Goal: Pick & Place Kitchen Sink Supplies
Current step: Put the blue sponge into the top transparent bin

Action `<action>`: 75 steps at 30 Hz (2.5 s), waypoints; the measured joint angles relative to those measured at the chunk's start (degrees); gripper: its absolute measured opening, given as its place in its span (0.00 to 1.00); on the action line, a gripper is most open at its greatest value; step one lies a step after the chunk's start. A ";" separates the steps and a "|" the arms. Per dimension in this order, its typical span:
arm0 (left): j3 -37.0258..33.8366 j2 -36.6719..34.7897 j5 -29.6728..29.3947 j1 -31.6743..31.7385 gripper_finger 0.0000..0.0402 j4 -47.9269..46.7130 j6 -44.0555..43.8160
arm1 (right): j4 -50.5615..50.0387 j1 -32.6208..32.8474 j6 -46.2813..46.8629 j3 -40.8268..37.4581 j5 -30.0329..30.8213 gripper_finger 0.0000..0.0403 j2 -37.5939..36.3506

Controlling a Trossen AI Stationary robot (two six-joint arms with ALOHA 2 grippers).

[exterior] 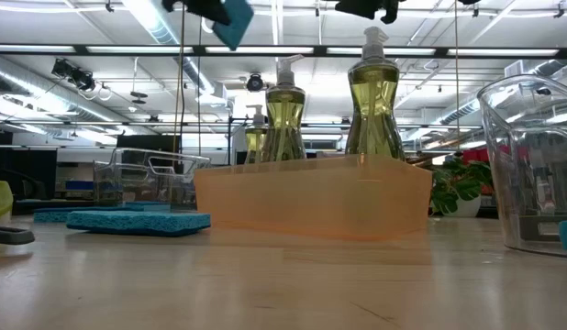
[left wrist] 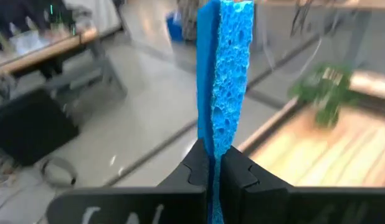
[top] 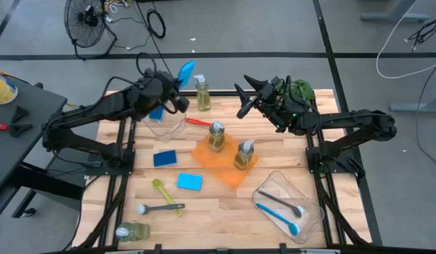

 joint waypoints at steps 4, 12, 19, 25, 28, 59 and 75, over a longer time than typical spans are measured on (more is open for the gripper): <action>-0.02 -1.58 0.37 1.43 0.04 -8.47 -1.81 | -0.37 0.00 0.00 0.00 0.01 0.53 0.00; -0.02 -1.98 5.54 2.68 0.03 -20.05 -4.29 | -3.06 -0.07 1.51 0.02 -0.04 0.53 0.00; -0.02 -1.79 8.31 3.22 0.03 -32.89 -6.36 | -6.10 -0.07 4.24 0.02 -0.05 0.53 0.00; -0.02 -1.79 10.73 4.90 0.04 -39.55 -7.31 | -7.79 -0.08 4.28 0.02 0.03 0.53 0.00; -0.02 -1.79 11.01 5.66 0.04 -40.14 -7.25 | -8.50 -0.09 4.23 0.02 0.01 0.53 0.00; -13.93 -1.74 21.55 17.62 0.04 -34.53 -5.70 | -15.31 -0.09 13.33 0.07 -0.08 0.53 0.00; -25.14 -1.74 21.97 18.47 0.08 -28.73 -5.67 | -15.28 -0.09 13.33 0.07 -0.08 0.53 0.00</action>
